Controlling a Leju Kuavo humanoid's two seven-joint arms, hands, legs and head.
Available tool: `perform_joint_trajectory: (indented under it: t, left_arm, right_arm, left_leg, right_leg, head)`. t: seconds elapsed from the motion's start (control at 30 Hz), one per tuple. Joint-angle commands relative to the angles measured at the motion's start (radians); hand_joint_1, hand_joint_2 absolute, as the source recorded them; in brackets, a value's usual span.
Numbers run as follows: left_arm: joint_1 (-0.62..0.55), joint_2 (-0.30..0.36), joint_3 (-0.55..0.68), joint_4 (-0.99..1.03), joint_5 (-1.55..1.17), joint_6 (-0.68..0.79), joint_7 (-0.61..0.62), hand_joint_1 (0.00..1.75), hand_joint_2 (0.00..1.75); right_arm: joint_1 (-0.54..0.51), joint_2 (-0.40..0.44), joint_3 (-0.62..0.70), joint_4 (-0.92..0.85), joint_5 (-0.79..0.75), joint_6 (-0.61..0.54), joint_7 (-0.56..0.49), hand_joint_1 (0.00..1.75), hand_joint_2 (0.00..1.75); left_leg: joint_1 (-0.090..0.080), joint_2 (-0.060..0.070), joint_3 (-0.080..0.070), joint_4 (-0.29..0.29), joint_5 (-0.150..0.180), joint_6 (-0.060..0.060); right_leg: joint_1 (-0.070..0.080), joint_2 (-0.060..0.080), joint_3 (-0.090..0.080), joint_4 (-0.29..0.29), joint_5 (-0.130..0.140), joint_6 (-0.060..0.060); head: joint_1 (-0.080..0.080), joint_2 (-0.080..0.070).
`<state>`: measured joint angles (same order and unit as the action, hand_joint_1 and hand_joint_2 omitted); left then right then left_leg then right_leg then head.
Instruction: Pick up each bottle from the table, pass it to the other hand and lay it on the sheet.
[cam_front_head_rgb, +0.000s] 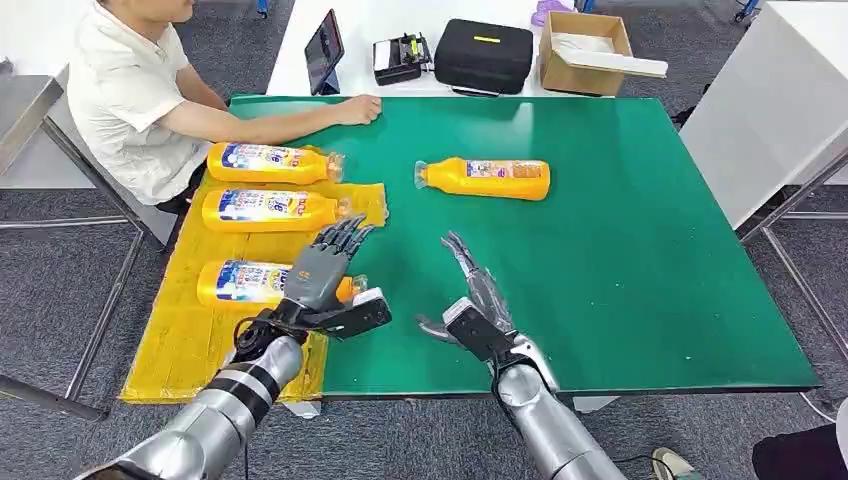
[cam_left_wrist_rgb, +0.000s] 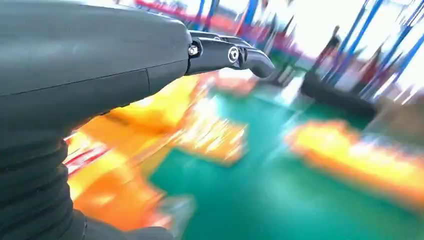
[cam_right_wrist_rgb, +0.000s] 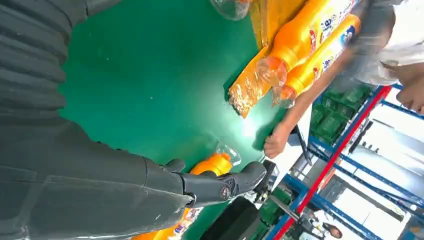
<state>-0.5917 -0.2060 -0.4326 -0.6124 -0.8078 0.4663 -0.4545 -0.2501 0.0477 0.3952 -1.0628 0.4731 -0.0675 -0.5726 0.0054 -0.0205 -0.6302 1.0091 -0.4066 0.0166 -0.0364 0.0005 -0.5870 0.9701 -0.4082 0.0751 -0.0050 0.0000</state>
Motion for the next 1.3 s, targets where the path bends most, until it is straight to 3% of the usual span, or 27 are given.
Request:
perform_joint_trajectory:
  t: [0.03,0.3,0.37,0.47,0.6,0.73,0.93,1.13,1.3]
  left_arm:
    - [0.137,0.021,-0.074,-0.341,0.122,0.133,-0.082,0.0,1.75]
    - [0.161,0.04,-0.124,-0.445,0.177,0.114,-0.078,0.0,1.75]
    - [0.169,0.044,-0.117,-0.446,0.212,0.09,-0.073,0.0,1.75]
    - [0.188,0.043,-0.097,-0.451,0.247,0.074,-0.064,0.0,1.75]
    - [0.192,0.045,-0.098,-0.457,0.248,0.069,-0.064,0.0,1.75]
    - [0.199,0.032,-0.073,-0.455,0.277,0.048,-0.047,0.0,1.75]
    - [0.196,0.023,-0.063,-0.448,0.283,0.051,-0.042,0.0,1.75]
    - [0.244,-0.037,-0.035,-0.446,0.339,0.072,-0.008,0.0,1.75]
    - [0.287,-0.065,-0.118,-0.467,0.387,0.064,-0.005,0.0,1.75]
  right_arm:
    - [-0.019,-0.02,0.006,0.034,-0.008,-0.02,-0.012,0.0,1.75]
    - [-0.024,-0.032,0.023,0.028,0.007,-0.045,-0.025,0.0,1.75]
    - [-0.04,-0.079,0.048,0.04,0.093,-0.069,0.071,0.0,1.75]
    - [-0.057,-0.11,0.017,0.054,0.199,-0.229,0.121,0.0,1.75]
    - [-0.059,-0.109,0.01,0.051,0.201,-0.225,0.12,0.0,1.75]
    - [-0.088,-0.145,0.017,0.087,0.392,-0.339,0.236,0.0,1.75]
    - [-0.111,-0.152,-0.001,0.133,0.423,-0.339,0.234,0.0,1.75]
    - [-0.131,-0.192,-0.023,0.215,0.506,-0.337,0.329,0.0,1.75]
    - [-0.161,-0.214,-0.056,0.278,0.538,-0.339,0.337,0.0,1.75]
  left_leg:
    - [0.001,0.002,0.003,0.0,-0.002,-0.001]
    - [0.001,0.003,0.003,0.001,-0.002,-0.001]
    - [0.001,0.002,0.003,0.0,-0.001,0.0]
    - [0.001,0.003,0.005,0.0,-0.002,0.0]
    - [0.0,0.002,0.002,0.0,-0.001,0.0]
    - [0.001,0.002,0.002,0.0,-0.001,-0.001]
    - [0.001,0.002,0.003,0.001,-0.002,0.0]
    - [0.001,0.002,0.004,0.0,-0.002,0.0]
    - [0.001,0.001,0.004,0.001,-0.002,0.0]
  right_leg:
    - [0.002,0.001,0.002,0.0,-0.001,-0.003]
    - [0.002,0.001,0.002,0.0,-0.001,-0.004]
    - [0.001,0.0,0.002,-0.001,-0.001,-0.004]
    - [0.002,0.001,0.005,-0.001,-0.001,-0.005]
    - [0.001,0.0,0.002,-0.001,-0.001,-0.003]
    - [0.002,0.001,0.002,0.0,-0.001,-0.003]
    - [0.002,0.001,0.003,-0.001,-0.001,-0.004]
    - [0.002,0.0,0.005,-0.001,-0.002,-0.005]
    - [0.002,-0.001,0.005,-0.001,-0.002,-0.004]
  head:
    - [0.0,0.0]
    - [0.0,0.0]
    - [0.0,0.0]
    - [0.0,0.0]
    - [0.0,0.0]
    - [0.0,0.0]
    - [0.0,0.0]
    - [0.0,0.0]
    - [0.0,0.0]
